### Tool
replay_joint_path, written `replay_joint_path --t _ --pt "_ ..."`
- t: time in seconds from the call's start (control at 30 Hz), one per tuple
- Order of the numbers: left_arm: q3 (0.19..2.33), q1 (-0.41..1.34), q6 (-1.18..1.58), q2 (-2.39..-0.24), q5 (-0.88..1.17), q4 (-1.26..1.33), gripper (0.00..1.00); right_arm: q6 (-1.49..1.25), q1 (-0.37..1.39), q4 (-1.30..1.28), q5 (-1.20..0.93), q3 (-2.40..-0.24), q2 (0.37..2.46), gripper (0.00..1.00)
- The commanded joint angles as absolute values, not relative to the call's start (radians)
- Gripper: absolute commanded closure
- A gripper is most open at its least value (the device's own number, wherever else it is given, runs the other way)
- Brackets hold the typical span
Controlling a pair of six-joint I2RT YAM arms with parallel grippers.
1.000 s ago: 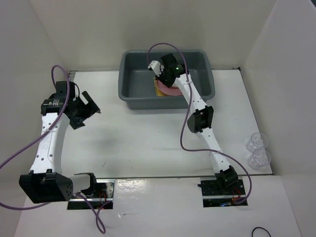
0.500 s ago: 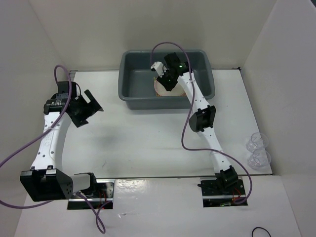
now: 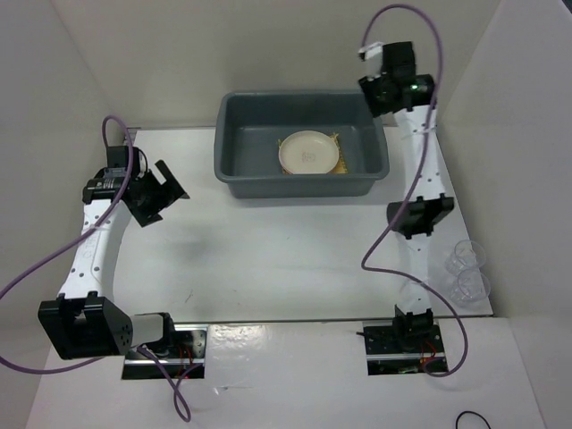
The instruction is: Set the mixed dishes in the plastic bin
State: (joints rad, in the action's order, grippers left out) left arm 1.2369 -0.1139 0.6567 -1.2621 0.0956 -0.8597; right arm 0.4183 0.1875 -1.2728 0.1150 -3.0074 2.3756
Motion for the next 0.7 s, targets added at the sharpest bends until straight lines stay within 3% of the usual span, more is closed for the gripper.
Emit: replay_joint_path --t 0.0,0.07,0.17,0.27,0.47,0.67 --pt "1.246 -0.127 0.624 -1.264 0.106 -0.809 0.00 0.345 0.083 -1.302 0.255 -2.743 2.211 0.48" --pt "1.221 -0.127 0.624 -1.264 0.115 -0.793 0.00 0.345 0.052 -1.302 0.242 -2.558 2.060 0.48" --pt "1.197 -0.127 0.624 -1.290 0.135 -0.773 0.00 0.334 -0.032 -1.194 0.204 -2.036 1.800 0.48" --pt "1.197 -0.127 0.615 -1.314 0.146 -0.764 0.00 0.325 -0.058 -1.100 0.259 -1.704 1.596 0.48" --pt "1.230 -0.127 0.595 -1.382 0.166 -0.755 0.00 0.325 -0.136 -1.028 0.363 -1.286 1.387 0.48" --pt "1.259 -0.118 0.595 -1.453 0.198 -0.755 0.00 0.325 -0.204 -0.974 0.428 -1.069 1.310 0.48"
